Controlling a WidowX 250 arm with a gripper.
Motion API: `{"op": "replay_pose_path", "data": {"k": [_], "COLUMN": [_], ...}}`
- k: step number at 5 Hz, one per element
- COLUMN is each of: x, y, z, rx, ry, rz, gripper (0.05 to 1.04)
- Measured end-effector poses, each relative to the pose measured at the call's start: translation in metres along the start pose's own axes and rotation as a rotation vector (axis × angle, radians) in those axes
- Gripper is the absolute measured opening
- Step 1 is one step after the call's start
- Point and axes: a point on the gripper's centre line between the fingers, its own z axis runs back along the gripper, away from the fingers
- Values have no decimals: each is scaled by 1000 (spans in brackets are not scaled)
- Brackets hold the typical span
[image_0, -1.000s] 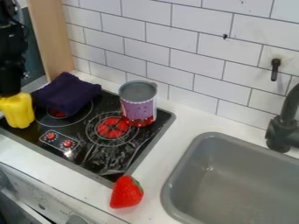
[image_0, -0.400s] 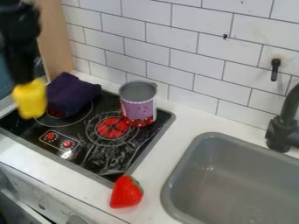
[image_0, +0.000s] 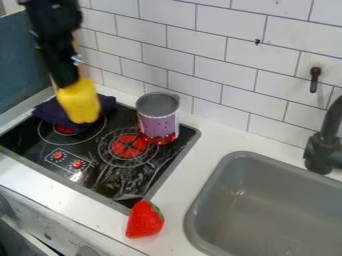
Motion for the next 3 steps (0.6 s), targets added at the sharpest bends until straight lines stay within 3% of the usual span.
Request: {"op": "replay_pose_path", "data": {"k": [1,2,3], "x": [20,39,46], "y": [-38,-81,-102], "z": [-12,-15,-19], "rx": [-81,-145,-101], "ry": [-16,1,56], "rz": [-79,-157,-154], "gripper": [104,104,104]}}
